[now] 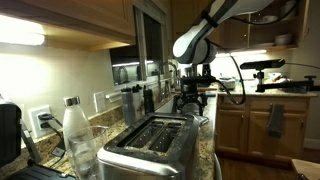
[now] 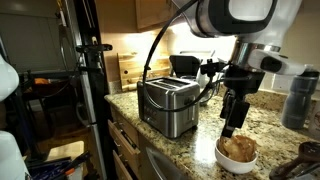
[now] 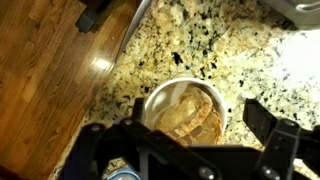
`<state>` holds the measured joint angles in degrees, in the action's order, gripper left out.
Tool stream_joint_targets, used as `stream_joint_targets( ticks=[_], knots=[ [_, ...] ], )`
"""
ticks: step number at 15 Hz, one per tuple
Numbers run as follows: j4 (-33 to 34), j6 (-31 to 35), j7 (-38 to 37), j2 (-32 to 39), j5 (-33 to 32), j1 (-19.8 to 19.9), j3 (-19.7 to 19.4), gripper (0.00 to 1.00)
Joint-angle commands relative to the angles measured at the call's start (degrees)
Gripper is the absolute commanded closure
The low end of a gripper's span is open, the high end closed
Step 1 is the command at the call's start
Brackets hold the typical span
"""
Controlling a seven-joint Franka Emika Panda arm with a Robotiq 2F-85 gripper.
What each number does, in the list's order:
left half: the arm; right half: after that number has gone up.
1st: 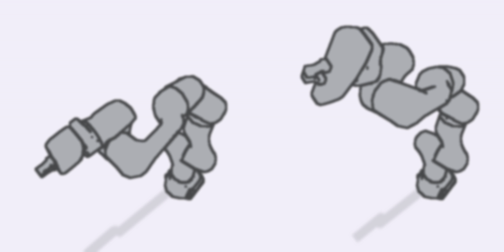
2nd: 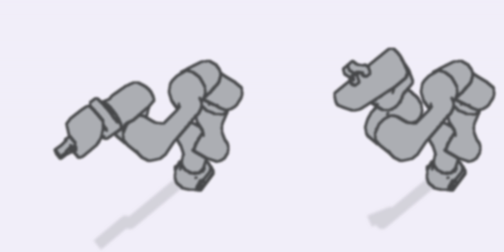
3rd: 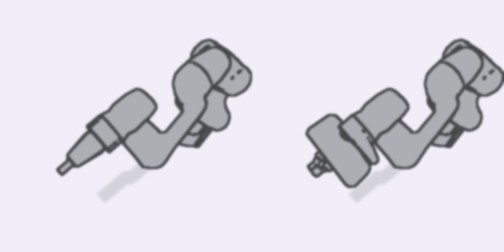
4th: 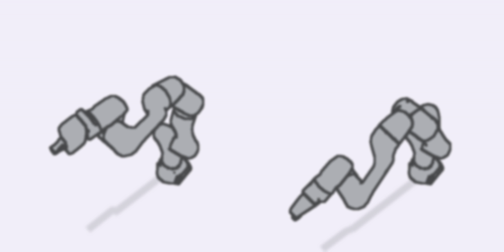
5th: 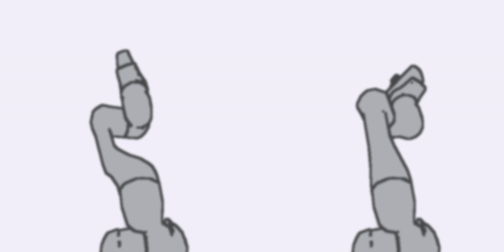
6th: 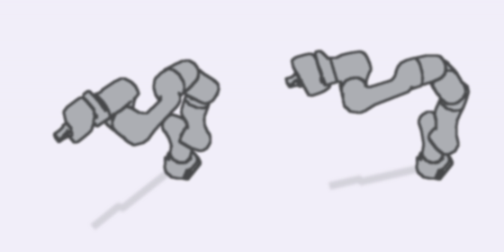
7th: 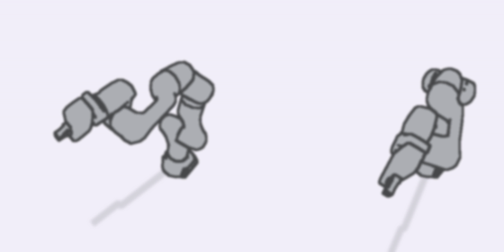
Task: Put the slices of bread in the toaster
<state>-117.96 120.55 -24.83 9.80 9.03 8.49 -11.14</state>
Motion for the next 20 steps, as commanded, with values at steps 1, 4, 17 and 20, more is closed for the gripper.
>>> stream_joint_targets(
  ticks=[1, 4, 17, 20],
  knots=[
    [0.1, 0.1, -5.6, 0.1, 1.7, 0.0, -0.1, 0.00],
    [-0.4, 0.9, -10.0, 0.0, 2.7, -0.2, -0.1, 0.00],
    [-6.3, 7.9, -21.4, 1.2, 5.9, 0.0, -0.5, 0.00],
    [-6.8, 8.4, -22.5, 0.9, 5.3, -0.2, -0.7, 0.00]
  ],
)
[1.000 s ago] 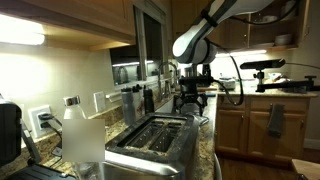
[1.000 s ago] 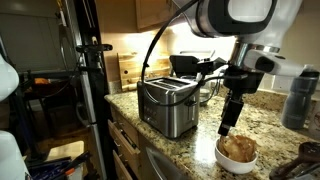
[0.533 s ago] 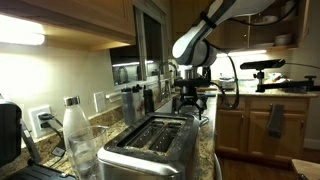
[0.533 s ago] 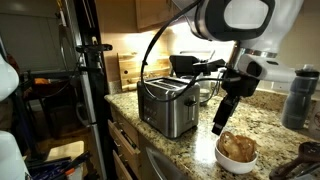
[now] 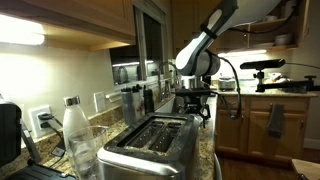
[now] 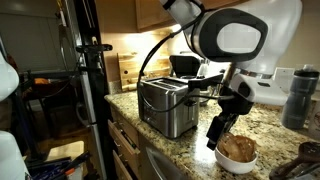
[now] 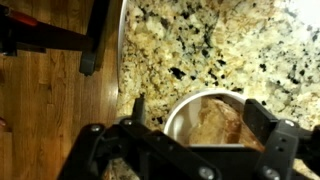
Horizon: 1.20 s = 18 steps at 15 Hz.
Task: Put the slices of bread in the toaster
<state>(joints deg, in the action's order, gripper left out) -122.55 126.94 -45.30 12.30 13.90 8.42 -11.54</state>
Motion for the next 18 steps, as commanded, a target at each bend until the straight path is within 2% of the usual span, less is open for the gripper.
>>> stream_joint_targets(
  ticks=[1, 15, 16, 18],
  knots=[
    [-2.3, 2.0, -2.4, -1.7, 0.1, -0.2, -0.4, 0.00],
    [-0.1, 1.4, -4.3, -0.8, -1.6, -0.6, -0.4, 0.00],
    [0.0, 1.4, -4.2, -0.7, -1.7, -0.5, -0.4, 0.05],
    [0.1, 1.4, -4.2, -0.6, -1.5, -0.5, -0.4, 0.27]
  ],
)
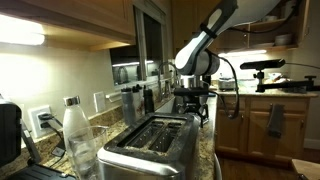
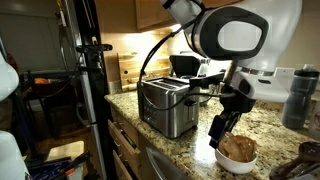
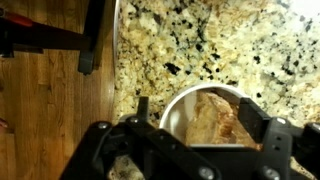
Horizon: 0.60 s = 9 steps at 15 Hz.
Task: Put the slices of bread in the toaster
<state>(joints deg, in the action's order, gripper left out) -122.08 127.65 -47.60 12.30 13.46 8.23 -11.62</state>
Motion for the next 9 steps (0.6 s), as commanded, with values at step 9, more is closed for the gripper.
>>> stream_joint_targets(
  ticks=[9],
  knots=[
    [0.4, 0.3, -1.8, -0.1, -1.2, -0.2, -0.3, 0.31]
  ],
)
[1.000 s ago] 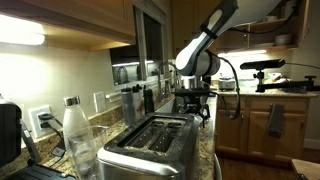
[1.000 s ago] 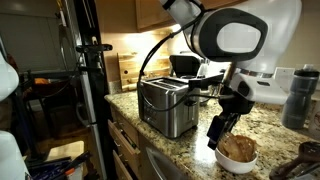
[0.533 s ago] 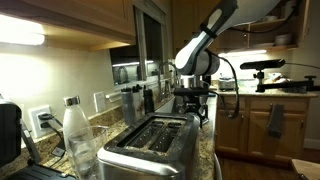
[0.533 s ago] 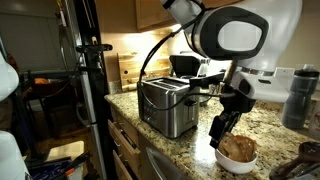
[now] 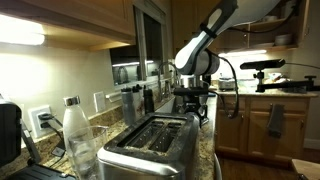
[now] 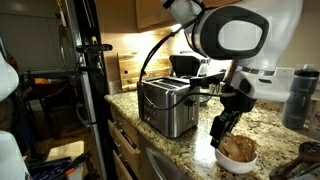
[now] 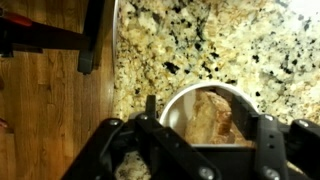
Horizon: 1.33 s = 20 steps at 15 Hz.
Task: Put the slices of bread in the toaster
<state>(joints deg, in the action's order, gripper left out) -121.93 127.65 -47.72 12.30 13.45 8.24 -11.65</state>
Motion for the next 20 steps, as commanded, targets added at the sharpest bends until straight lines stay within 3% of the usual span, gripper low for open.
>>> stream_joint_targets(
  ticks=[1, 2, 8, 16, 17, 18, 19, 20],
  knots=[
    [0.2, 0.3, -1.7, -0.1, -1.2, -0.2, -0.3, 0.30],
    [0.3, 0.3, -1.7, -0.1, -1.2, -0.2, -0.3, 0.13],
    [1.7, -0.2, -1.8, 0.2, -2.1, -0.1, -0.5, 0.00],
    [3.1, -0.3, -1.6, 1.0, -2.5, -0.1, -0.5, 0.08],
    [3.1, -0.2, -1.6, 1.1, -2.5, -0.1, -0.5, 0.20],
    [3.1, -0.2, -1.6, 1.1, -2.5, -0.1, -0.5, 0.21],
    [3.0, -0.2, -1.6, 1.1, -2.4, 0.0, -0.5, 0.36],
    [3.1, -0.3, -1.6, 1.2, -2.5, 0.0, -0.5, 0.44]
  ],
)
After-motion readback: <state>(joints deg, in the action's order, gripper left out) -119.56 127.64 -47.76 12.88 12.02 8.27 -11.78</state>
